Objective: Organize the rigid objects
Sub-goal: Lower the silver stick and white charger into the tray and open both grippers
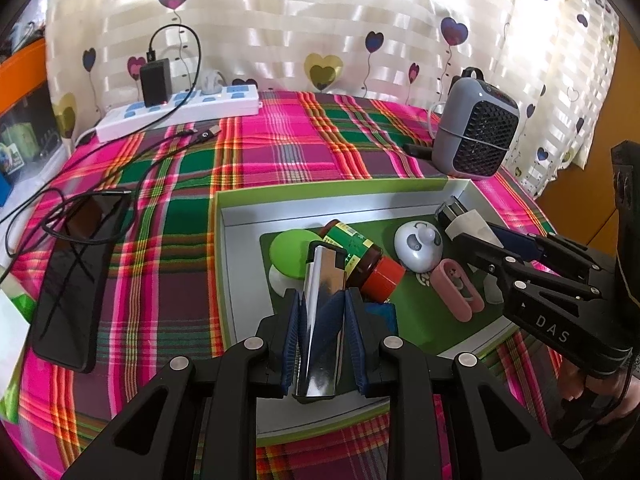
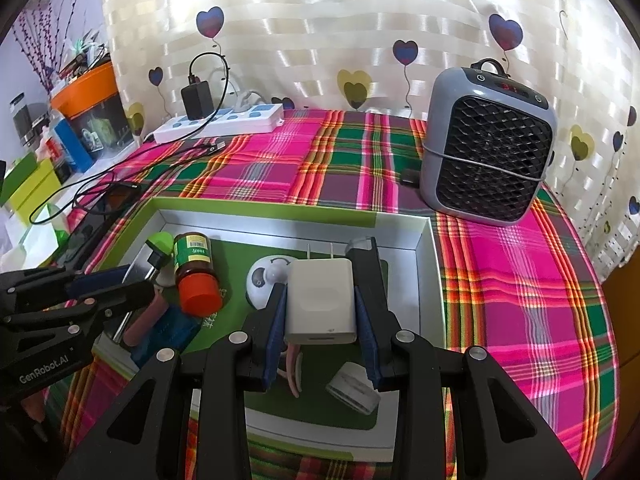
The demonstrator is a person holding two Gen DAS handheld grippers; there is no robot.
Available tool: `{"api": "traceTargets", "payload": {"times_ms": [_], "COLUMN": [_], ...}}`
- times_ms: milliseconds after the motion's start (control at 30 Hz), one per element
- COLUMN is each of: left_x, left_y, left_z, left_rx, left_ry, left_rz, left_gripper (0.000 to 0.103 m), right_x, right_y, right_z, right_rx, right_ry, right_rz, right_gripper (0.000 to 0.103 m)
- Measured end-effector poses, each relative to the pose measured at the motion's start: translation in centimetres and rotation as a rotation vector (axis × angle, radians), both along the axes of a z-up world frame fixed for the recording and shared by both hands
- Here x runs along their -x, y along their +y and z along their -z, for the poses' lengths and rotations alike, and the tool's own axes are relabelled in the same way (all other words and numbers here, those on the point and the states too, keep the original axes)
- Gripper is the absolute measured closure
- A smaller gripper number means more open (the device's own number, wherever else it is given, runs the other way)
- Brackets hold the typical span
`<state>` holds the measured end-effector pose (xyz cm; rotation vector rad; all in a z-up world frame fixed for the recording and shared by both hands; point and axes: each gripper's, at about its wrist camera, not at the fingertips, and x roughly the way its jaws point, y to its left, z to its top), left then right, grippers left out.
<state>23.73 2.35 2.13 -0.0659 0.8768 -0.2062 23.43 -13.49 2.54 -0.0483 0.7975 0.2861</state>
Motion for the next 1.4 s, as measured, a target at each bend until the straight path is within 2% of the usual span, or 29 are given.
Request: {"api": "traceTargets", "payload": {"times_ms": [600,733,933,1400], "left_x": [0.0,0.0,-0.1,2.4], "left_y": [-0.1,-0.1,-0.1,-0.5], "left_z": [0.2,0.2,0.3,-1.6], "left_rx": [0.001,-0.003,-0.012,-0.023], "left_ry": [0.009,0.004,0.009,-0.046], "left_rz": [0.008,0.006,0.000,-0.017], "left_gripper": [0.080,0.075,0.073,0.071], "right_x": [0.2,0.2,0.2,1.9], "right_y": [-0.1,-0.1,-0.1,0.0], "right_z": [0.0,0.0,0.0,-0.7], "right_rx": [0.002,0.000,-0.006,-0.015], "right_ry": [-0.012,-0.009,-0.008,-0.022], "right_rz": [0.008,0.008,0.006,0.009], "right_gripper": [0.068,0.068,0.068,0.068]}}
